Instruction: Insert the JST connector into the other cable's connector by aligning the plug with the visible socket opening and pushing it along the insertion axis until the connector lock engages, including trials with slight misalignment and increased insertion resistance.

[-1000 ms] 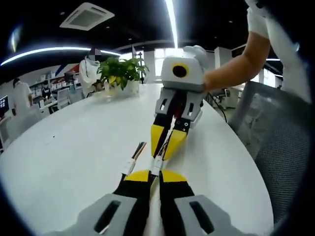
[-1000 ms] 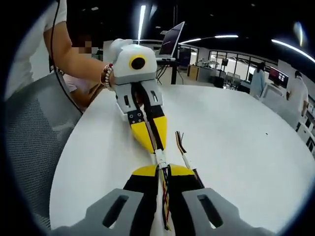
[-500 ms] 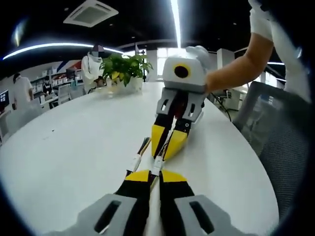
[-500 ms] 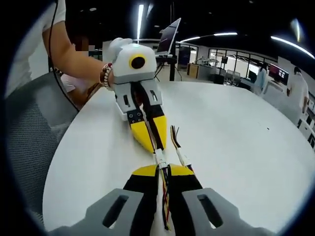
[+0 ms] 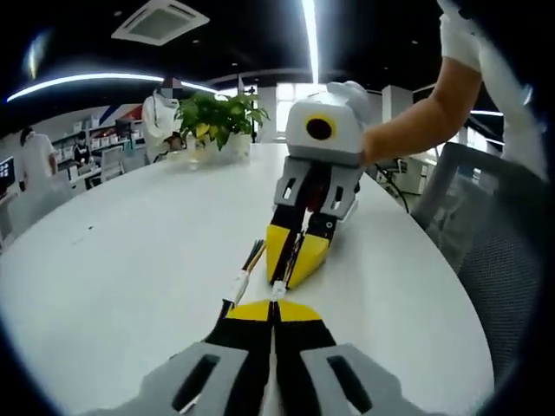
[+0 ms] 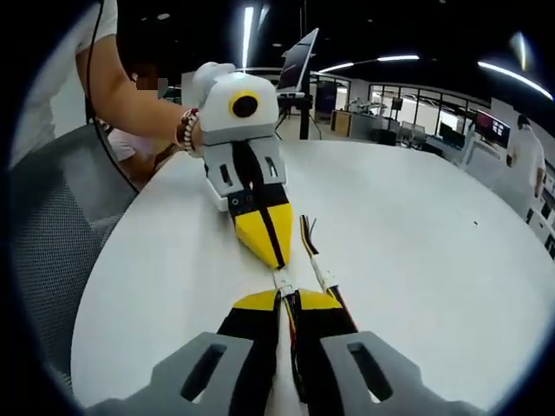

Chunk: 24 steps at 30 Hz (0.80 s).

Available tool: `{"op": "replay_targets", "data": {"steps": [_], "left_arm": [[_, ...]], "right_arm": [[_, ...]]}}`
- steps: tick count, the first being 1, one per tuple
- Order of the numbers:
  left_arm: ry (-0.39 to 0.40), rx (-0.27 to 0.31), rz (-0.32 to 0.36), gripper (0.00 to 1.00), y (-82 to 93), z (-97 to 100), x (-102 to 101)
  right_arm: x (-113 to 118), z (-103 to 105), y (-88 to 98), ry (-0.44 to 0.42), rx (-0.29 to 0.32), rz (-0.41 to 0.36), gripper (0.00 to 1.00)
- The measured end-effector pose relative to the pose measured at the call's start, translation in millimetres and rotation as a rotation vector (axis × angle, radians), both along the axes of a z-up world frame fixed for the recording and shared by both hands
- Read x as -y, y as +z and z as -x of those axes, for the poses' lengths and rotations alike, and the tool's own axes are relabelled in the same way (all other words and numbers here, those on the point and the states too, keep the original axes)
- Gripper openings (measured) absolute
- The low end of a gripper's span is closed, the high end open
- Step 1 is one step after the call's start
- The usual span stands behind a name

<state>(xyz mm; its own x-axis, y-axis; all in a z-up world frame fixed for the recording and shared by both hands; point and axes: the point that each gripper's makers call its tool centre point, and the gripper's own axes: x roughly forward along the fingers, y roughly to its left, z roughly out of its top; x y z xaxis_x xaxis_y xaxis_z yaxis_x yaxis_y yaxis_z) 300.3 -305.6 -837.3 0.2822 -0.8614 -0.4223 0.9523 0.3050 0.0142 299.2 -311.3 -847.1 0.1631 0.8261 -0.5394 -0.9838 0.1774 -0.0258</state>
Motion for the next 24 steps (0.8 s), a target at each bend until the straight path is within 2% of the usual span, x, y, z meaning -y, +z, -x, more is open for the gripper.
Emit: {"op": "replay_targets", "data": {"steps": [24], "left_arm": [[-0.014, 0.012, -0.02, 0.0, 1.6, -1.9, -1.3]], "right_arm": [[0.2, -2.6, -1.0, -0.026, -0.014, -0.016, 0.04]]}}
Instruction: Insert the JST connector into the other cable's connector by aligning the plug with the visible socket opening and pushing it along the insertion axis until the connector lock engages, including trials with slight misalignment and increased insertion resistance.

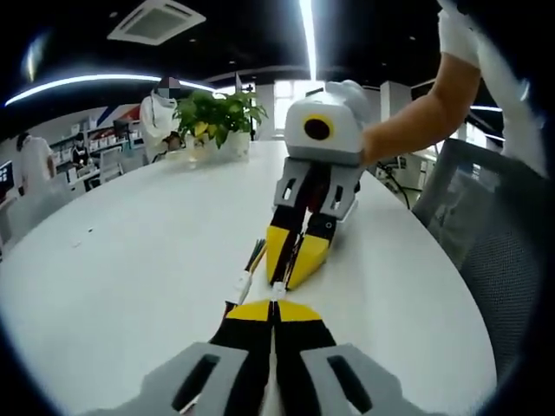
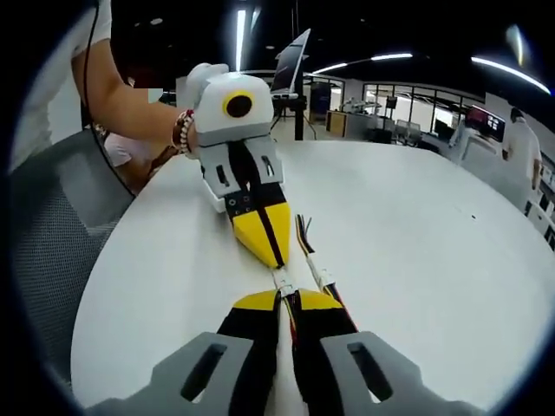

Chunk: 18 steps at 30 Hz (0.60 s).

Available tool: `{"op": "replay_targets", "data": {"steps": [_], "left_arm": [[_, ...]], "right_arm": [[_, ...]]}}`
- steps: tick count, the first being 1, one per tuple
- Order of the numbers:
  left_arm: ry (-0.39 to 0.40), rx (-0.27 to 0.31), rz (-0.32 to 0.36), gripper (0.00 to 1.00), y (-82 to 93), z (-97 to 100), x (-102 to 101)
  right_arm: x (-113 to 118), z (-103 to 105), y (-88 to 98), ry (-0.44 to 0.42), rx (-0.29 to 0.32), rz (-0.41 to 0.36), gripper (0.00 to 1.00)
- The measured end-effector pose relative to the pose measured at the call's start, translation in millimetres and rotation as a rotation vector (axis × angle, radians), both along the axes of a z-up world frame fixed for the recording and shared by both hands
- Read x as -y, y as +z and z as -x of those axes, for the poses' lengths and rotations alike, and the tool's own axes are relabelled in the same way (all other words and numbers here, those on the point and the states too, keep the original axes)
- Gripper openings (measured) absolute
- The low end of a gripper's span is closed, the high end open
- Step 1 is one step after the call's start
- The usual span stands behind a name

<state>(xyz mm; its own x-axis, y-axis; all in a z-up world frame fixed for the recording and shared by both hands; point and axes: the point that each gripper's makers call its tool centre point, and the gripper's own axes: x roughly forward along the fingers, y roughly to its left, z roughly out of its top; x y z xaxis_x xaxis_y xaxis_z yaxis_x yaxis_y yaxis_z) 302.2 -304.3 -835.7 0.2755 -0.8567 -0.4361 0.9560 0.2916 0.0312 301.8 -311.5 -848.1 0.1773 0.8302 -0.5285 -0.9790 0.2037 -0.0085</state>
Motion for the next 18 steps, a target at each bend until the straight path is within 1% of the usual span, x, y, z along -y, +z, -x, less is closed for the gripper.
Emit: {"op": "replay_targets", "data": {"steps": [18], "left_arm": [[0.0, -0.009, 0.0, 0.0, -0.1, -1.2, 0.7]], "right_arm": [[0.1, 0.6, -0.2, -0.03, -0.027, -0.012, 0.05]]}}
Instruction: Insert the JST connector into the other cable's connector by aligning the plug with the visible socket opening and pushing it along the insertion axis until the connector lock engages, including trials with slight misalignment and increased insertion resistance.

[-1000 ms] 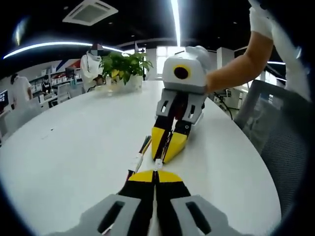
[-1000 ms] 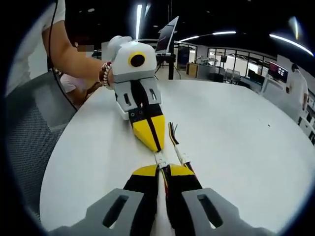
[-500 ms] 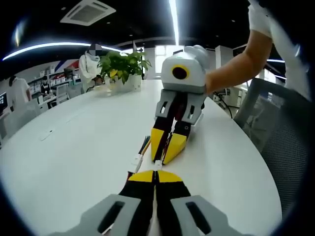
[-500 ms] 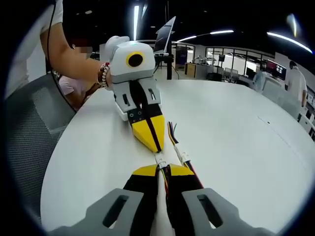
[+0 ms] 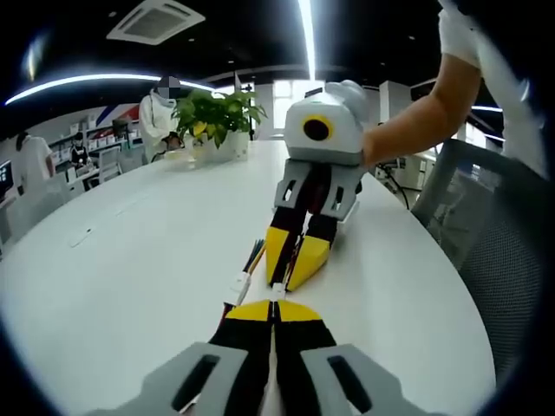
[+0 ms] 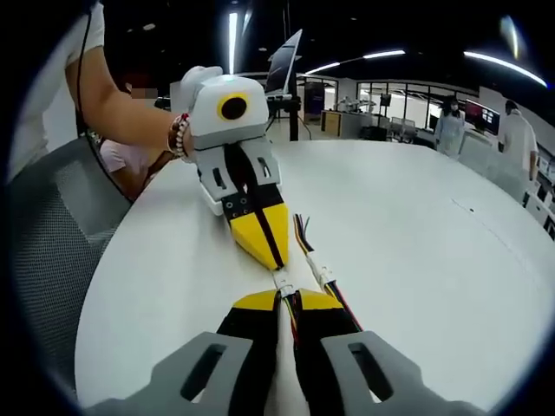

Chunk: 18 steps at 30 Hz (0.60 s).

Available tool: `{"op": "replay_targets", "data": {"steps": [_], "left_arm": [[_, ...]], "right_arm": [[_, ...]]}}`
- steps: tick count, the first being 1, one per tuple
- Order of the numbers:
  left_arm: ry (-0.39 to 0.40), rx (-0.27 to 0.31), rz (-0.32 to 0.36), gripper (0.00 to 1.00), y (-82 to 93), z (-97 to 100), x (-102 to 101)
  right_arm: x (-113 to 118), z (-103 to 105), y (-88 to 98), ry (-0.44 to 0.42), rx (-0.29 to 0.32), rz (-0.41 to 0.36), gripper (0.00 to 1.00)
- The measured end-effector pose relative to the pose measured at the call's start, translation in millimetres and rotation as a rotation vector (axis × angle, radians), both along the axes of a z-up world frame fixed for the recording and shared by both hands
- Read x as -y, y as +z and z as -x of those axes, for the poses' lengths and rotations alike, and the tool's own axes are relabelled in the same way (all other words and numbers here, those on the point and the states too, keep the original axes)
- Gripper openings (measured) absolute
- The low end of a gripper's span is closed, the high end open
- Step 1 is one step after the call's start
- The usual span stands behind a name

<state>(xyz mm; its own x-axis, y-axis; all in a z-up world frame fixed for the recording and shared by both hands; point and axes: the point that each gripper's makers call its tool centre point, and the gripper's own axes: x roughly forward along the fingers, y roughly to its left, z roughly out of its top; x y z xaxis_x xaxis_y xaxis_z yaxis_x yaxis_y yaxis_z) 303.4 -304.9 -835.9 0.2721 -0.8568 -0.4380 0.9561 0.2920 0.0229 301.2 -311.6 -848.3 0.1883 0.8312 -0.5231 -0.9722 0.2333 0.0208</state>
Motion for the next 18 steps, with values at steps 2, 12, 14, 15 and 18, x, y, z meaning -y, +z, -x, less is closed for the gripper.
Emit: {"op": "replay_targets", "data": {"steps": [2, 12, 14, 15, 18], "left_arm": [[0.0, -0.003, 0.0, 0.0, -0.1, 0.1, 0.2], [0.004, 0.0, -0.013, 0.0, 1.5, 2.1, -2.0], [0.007, 0.001, -0.012, 0.0, 3.1, 2.0, -2.6], [0.01, 0.003, -0.013, 0.0, 3.8, 1.8, -2.9], [0.019, 0.002, -0.007, 0.0, 7.7, 2.4, -3.7]], "right_arm": [[0.6, -0.1, 0.0, -0.004, -0.004, 0.001, 0.05], [2.5, -1.5, 4.6, -0.017, -0.004, -0.003, 0.05], [2.7, -1.3, 6.5, -0.022, -0.003, -0.005, 0.05], [2.8, -1.2, 7.4, -0.024, -0.003, -0.007, 0.05], [3.2, -1.4, 13.4, -0.034, 0.002, -0.018, 0.04]]}}
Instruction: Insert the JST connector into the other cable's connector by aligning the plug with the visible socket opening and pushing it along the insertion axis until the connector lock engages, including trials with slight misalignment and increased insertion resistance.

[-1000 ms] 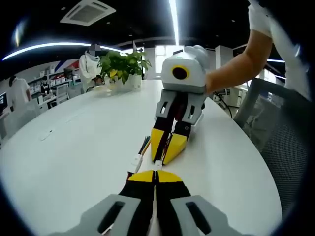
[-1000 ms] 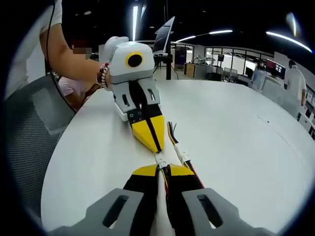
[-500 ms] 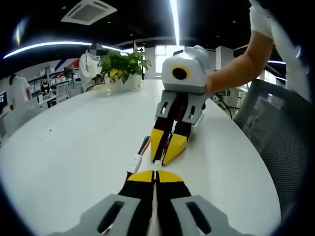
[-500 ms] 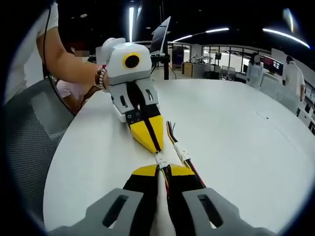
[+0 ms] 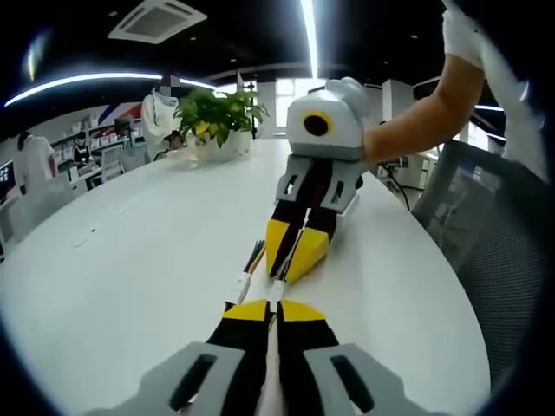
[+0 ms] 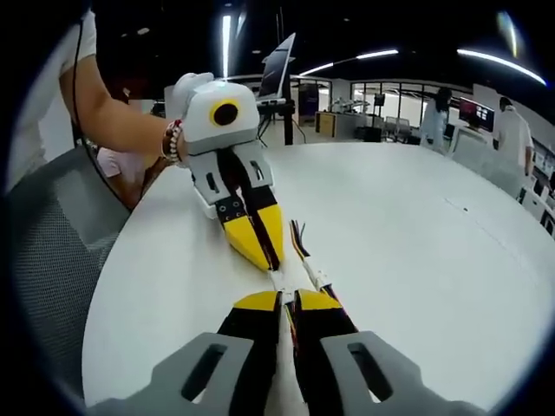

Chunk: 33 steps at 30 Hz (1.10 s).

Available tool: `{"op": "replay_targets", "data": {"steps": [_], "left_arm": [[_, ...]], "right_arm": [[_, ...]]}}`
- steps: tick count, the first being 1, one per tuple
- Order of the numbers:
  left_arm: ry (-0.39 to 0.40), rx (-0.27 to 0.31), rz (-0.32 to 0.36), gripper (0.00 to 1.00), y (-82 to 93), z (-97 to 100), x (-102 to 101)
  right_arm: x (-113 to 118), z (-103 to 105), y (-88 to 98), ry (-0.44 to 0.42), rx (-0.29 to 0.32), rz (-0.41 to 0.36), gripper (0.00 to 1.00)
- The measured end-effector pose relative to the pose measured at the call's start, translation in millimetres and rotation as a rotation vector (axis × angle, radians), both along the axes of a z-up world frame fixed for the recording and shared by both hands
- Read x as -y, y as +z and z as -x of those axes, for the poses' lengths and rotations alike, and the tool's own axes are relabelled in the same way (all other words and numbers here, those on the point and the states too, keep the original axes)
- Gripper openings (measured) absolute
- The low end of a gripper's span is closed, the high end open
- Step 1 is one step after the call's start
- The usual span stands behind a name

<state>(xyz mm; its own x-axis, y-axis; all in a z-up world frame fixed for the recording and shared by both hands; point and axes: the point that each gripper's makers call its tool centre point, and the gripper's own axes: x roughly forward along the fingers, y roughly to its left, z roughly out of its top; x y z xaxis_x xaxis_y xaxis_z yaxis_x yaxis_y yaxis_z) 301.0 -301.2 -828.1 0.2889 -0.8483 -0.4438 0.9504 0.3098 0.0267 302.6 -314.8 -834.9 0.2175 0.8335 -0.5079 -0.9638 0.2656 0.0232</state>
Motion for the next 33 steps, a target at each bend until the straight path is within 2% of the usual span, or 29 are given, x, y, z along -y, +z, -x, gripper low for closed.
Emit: {"op": "replay_targets", "data": {"steps": [12, 24, 27, 33], "left_arm": [[0.033, 0.013, 0.012, 0.02, 16.9, 4.3, -3.9], [0.127, 0.016, 0.07, 0.1, 50.1, 13.4, -14.8], [0.152, 0.02, 0.104, 0.12, 62.9, 19.8, -17.6], [0.193, 0.039, 0.103, 0.12, 73.6, 30.2, -26.5]], "right_arm": [[9.1, 2.6, 17.1, -0.038, 0.013, -0.007, 0.1], [24.0, 6.1, 48.1, -0.103, 0.06, -0.026, 0.16], [29.2, 9.6, 54.7, -0.122, 0.07, -0.024, 0.16], [37.7, 19.4, 67.9, -0.143, 0.094, -0.03, 0.17]]}}
